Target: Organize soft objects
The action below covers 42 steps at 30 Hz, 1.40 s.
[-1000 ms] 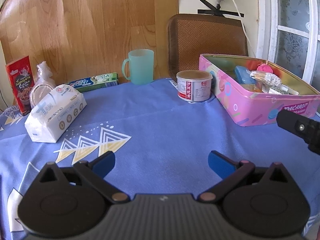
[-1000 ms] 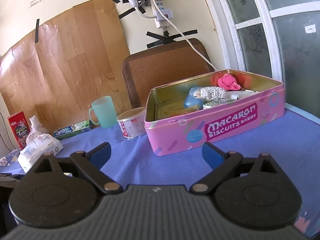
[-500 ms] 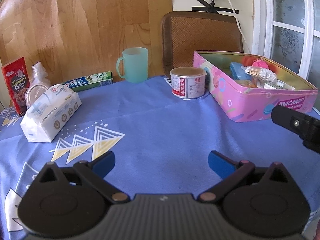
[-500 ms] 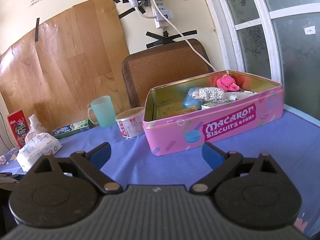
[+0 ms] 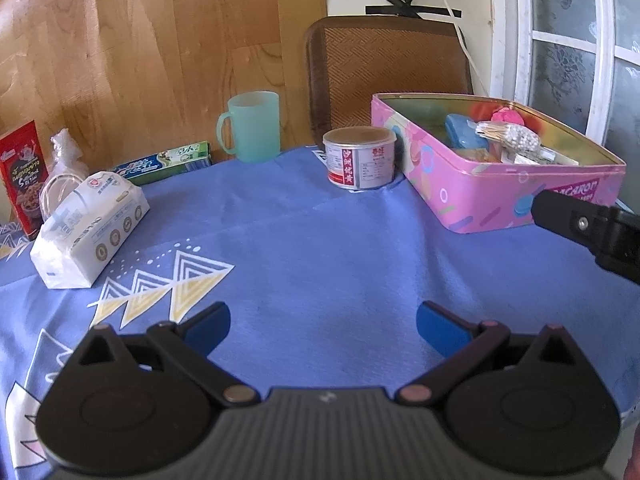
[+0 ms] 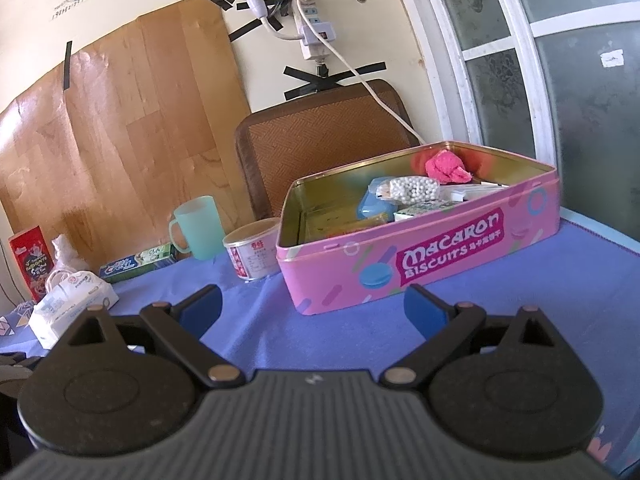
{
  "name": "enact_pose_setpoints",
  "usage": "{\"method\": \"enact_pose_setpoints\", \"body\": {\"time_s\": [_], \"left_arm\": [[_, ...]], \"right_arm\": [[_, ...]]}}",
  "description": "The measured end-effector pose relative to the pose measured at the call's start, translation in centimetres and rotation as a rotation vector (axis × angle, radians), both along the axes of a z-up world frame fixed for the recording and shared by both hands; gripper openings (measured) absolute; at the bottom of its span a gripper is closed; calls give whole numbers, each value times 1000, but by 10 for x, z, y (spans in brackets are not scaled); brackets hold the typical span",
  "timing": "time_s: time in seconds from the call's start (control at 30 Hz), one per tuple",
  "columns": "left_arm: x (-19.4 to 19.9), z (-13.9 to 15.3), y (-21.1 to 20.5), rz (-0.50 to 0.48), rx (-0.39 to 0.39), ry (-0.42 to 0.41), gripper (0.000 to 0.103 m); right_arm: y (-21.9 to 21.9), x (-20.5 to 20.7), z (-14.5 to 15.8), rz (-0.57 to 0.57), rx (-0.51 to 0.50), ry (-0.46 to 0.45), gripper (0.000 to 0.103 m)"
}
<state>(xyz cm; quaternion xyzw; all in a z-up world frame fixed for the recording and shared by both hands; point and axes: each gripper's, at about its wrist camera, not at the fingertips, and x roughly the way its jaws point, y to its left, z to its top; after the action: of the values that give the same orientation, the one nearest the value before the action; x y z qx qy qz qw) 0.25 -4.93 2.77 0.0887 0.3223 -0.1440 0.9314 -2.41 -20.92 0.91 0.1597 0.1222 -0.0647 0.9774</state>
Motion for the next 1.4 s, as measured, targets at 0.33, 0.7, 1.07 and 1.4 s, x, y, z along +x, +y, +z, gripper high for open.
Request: {"method": "enact_pose_setpoints", "body": {"time_s": [0.33,0.7,1.07,1.4], "left_arm": [[-1,0,-3,-15,6,3,103],[-2,0,-4,-23,1,9,103],[-2,2,-1,-34,-9,9,103],[-4,2,0,-44,-17,18,103]], "right_arm": [[-1,0,0,-5,2,-1,99],[-3,2,1,-4,1,-2,99],[-1,2,1,-2,1,4,99],[1,0,2,0,-9,0,99]]}}
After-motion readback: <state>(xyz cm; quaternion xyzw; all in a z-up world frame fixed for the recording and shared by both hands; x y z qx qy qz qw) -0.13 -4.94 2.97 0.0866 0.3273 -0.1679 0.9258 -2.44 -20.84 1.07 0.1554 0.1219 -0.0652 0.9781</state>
